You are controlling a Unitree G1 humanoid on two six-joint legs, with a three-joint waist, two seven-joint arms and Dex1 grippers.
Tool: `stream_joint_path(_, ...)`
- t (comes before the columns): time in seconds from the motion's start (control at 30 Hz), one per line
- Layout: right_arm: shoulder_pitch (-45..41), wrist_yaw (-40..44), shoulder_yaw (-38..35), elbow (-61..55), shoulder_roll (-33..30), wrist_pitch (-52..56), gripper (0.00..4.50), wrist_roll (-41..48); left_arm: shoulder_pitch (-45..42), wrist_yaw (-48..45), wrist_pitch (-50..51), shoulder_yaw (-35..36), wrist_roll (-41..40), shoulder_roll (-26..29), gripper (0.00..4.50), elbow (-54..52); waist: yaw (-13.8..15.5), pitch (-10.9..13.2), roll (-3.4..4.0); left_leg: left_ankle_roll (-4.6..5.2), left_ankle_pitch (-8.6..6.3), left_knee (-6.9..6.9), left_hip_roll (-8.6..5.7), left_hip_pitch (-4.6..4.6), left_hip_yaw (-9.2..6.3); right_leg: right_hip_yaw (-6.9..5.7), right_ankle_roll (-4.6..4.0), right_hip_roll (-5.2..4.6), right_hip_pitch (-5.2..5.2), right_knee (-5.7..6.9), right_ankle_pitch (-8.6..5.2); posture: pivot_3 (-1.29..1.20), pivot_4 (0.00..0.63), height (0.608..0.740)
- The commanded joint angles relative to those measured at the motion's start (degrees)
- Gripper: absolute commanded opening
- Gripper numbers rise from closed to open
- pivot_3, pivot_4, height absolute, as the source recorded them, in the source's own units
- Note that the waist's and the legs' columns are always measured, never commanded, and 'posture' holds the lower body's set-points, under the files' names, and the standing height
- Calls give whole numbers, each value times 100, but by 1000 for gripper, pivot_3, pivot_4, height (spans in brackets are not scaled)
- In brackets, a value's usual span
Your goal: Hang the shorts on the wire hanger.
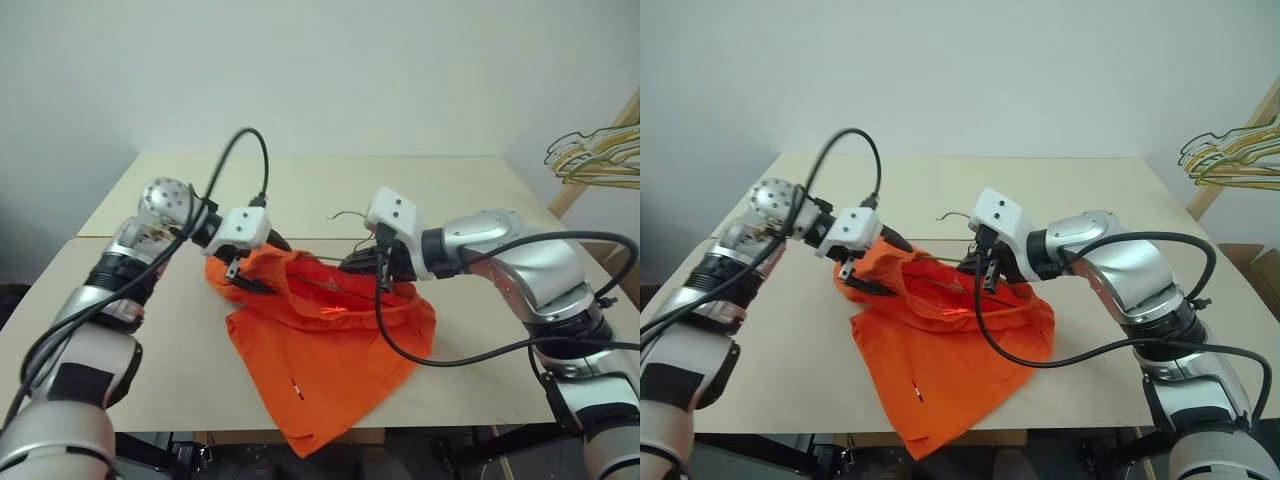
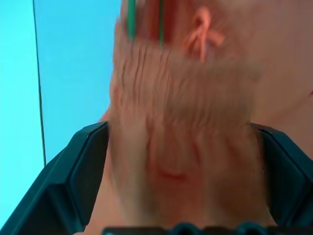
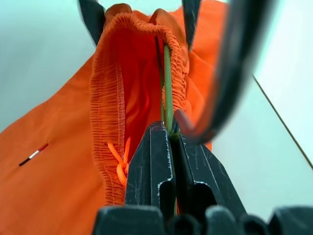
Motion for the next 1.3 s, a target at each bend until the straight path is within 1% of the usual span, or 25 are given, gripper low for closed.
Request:
stream_joint_path(0.03,-180,0,-199,-197,-35,38,0,85,-385,466,-265,181,475,-205,3871,435,-15,0,0,0,0,-2,0,-2,0,0,0,0,-3,0,0,-168,0,740)
stream_joint_path(0.07,-178,1,-206,-213,-42,48,0,100,-424,510,-270,224,532,-271,3573,526,-18,0,0,0,0,-2,-1,-5,-1,0,0,0,-5,0,0,-169,0,740)
stream_joint_path(0.1,-178,4,-207,-225,-51,52,0,109,-456,525,-296,259,584,-318,3172,597,-24,0,0,1,0,-1,-1,-8,-1,-1,0,-1,-7,-1,0,-169,0,740)
stream_joint_path(0.17,-177,11,-210,-238,-64,61,0,121,-487,492,-349,333,646,-374,2568,691,-45,0,0,1,-1,-1,-1,-8,-1,0,0,-3,-7,-2,0,-170,0,740)
stream_joint_path(0.2,-176,22,-211,-242,-72,74,0,130,-498,449,-353,375,647,-391,2169,720,-56,0,0,1,0,0,0,-8,-1,0,0,-3,-6,-1,0,-170,0,740)
stream_joint_path(0.27,-171,42,-204,-251,-89,96,0,143,-517,359,-316,457,626,-410,1603,758,-77,0,0,-1,0,0,1,-7,-2,-1,0,-3,-5,0,0,-170,0,740)
stream_joint_path(0.3,-168,48,-200,-253,-93,107,0,149,-525,303,-296,493,617,-414,1231,772,-92,0,0,-1,1,0,2,-6,-2,0,0,-3,-5,1,0,-170,0,740)
stream_joint_path(0.43,-165,78,-182,-238,-82,119,0,169,-502,-37,-220,617,541,-386,25,736,-136,0,0,-1,1,-1,4,-5,-4,0,0,-2,-6,3,0,-160,0,740)
stream_joint_path(0.53,-161,110,-190,-236,-71,105,0,181,-417,-292,-199,724,442,-356,25,632,-142,0,0,-1,0,-1,5,-5,-6,-1,0,-2,-6,3,0,-158,0,740)
stream_joint_path(0.63,-79,103,-241,-250,-72,-104,0,141,-388,-345,-127,837,455,-378,25,618,-133,0,0,0,0,-1,5,-6,-7,-2,0,-3,-5,3,0,-162,0,740)
stream_joint_path(0.7,22,140,-272,-321,-213,-162,608,115,-377,-368,19,928,421,-410,0,633,-129,0,0,0,0,-1,5,-6,-7,-1,0,-3,-4,3,0,-165,0,740)
stream_joint_path(0.73,85,153,-321,-356,-300,-146,842,123,-375,-383,102,975,395,-426,0,643,-125,0,0,0,0,0,6,-6,-8,-2,0,-3,-4,3,0,-169,0,740)
stream_joint_path(0.87,315,233,-588,-520,-622,-111,2242,241,-359,-419,263,1076,401,-446,0,635,-125,0,0,1,-1,0,6,-7,-11,-5,0,-6,-2,2,0,-180,0,740)
stream_joint_path(0.9,389,269,-719,-578,-730,-102,2584,303,-353,-432,271,1085,414,-443,0,639,-133,0,0,2,-1,-1,6,-7,-10,-4,0,-6,-3,0,0,-182,0,740)
stream_joint_path(1.0,667,369,-1448,-749,-1127,-18,3529,602,-333,-464,291,1096,446,-446,0,664,-122,0,0,2,-1,-2,6,-7,-11,-5,0,-6,-3,0,0,-185,0,740)
stream_joint_path(1.03,748,392,-1614,-796,-1224,-35,3961,678,-328,-469,298,1101,450,-448,0,661,-127,0,0,2,-1,-2,6,-8,-12,-5,0,-6,-2,-1,0,-185,0,740)
stream_joint_path(1.07,853,418,-1811,-831,-1345,-61,4176,749,-327,-472,305,1108,453,-450,0,662,-129,0,0,2,-2,-1,6,-6,-11,-4,0,-6,-2,-1,0,-183,0,740)
stream_joint_path(1.1,961,446,-1967,-857,-1460,-97,4488,796,-330,-472,311,1117,458,-453,0,667,-122,0,0,3,-2,-1,6,-6,-10,-4,0,-6,-1,-2,0,-184,0,740)
stream_joint_path(1.13,1095,500,-2051,-902,-1603,-176,4488,788,-338,-475,319,1125,461,-457,0,676,-121,0,0,4,-2,-1,7,-5,-11,-4,0,-6,1,-3,0,-187,0,740)
stream_joint_path(1.2,1378,531,-1785,-1062,-1997,-496,4488,408,-352,-503,339,1140,457,-459,0,678,-119,0,0,13,-8,-1,8,0,-11,-4,0,-5,5,-1,0,-190,0,740)
stream_joint_path(1.23,1462,511,-1467,-1105,-2128,-689,4488,132,-364,-508,342,1144,461,-465,0,683,-122,0,0,26,-15,-1,8,0,-11,-3,1,-5,6,-2,0,-190,0,740)
stream_joint_path(1.3,1428,453,-881,-1059,-2129,-851,4488,-228,-381,-519,346,1152,464,-479,0,689,-148,0,0,27,-16,-1,10,1,-9,0,1,-5,4,-3,0,-192,0,740)
